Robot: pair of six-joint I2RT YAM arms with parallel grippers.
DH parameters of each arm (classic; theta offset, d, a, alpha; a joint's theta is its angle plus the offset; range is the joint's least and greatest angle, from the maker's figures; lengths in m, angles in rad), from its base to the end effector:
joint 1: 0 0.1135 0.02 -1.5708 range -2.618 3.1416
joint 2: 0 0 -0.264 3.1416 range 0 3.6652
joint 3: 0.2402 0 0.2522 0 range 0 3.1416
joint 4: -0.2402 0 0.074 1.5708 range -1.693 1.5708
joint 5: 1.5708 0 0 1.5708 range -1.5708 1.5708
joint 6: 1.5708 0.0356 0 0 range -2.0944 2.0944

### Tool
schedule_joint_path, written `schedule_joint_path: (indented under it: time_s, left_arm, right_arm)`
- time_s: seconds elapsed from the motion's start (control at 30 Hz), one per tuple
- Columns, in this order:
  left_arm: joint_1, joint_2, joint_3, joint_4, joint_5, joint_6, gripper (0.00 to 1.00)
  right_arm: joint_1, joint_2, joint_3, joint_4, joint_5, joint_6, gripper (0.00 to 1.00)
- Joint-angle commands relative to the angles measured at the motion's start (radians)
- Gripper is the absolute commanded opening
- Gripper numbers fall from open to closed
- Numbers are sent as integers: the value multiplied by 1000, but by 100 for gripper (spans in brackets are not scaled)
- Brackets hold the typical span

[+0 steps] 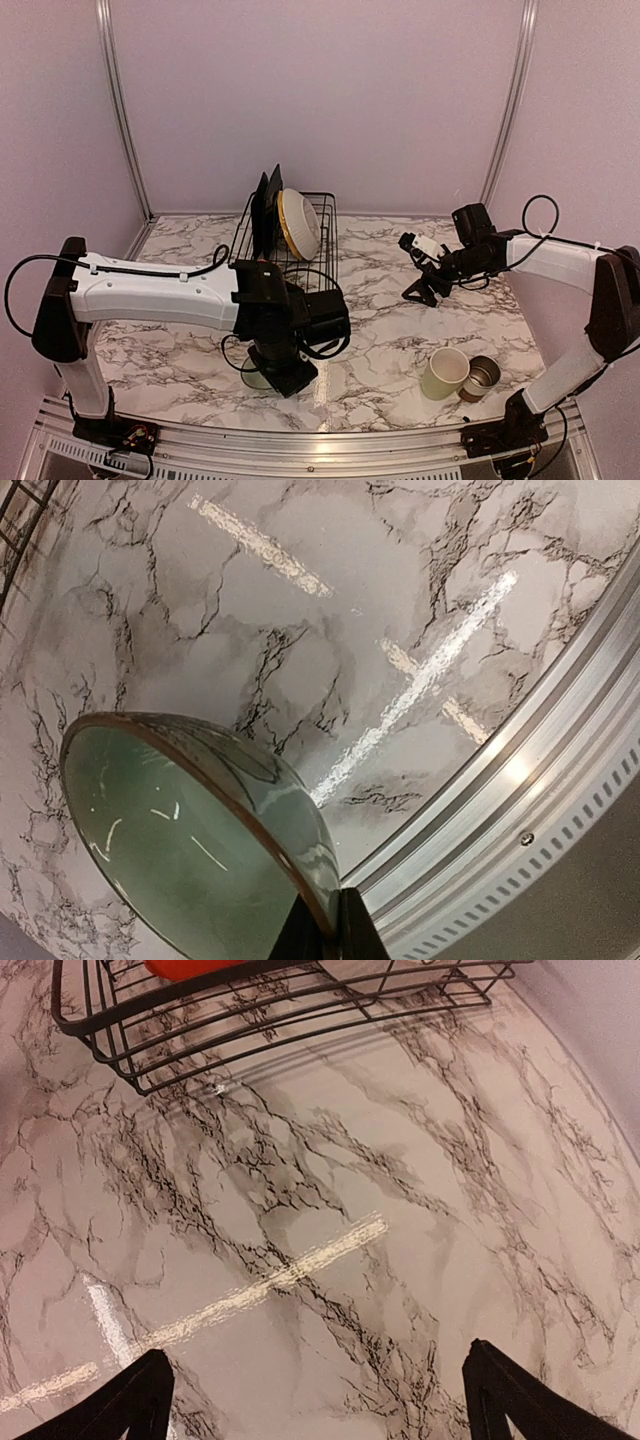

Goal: Load the mixed dishes into the dish rack
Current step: Grab the bowl from the corner of the board, then pass from the left arm to the right

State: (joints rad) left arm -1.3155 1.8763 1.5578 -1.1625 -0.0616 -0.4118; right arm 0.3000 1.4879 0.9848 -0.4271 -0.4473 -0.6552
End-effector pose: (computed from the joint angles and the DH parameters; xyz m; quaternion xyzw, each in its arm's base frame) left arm 0.0932 -0.3484 0.2365 0.4347 0.8989 -0.0141 0.0525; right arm 0.2869 0.1049 0.2260 -0.4874 0.7898 0.1530 0.3394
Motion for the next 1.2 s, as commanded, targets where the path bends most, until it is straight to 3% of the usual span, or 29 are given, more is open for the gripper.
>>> schedule_joint_path:
  time_s: [0.0,0.23,0.37,0.57,0.87,1.03,1.17]
  left_arm:
    - [57,6,144,-12,19,96,0]
    - [189,-21,323,96,168,168,0]
    - [276,-96,257,287,238,174,0]
    - [416,-184,25,692,404,92,0]
    - [586,-188,-212,1156,545,-67,0]
    - [667,-199,-413,1608,638,-272,0]
    - [706,-148,-503,1952,737,-456,0]
  right_arm:
    - [9,-26,6,-2,4,2,98]
    - [-9,-43,9,43,99,67,98]
    - [-61,-65,11,89,153,129,98]
    - [-119,-72,38,94,132,195,98]
    - [-119,-55,128,-6,-204,152,95]
    - [-106,15,224,-25,-426,202,87]
    - [-53,116,351,-52,-491,226,86]
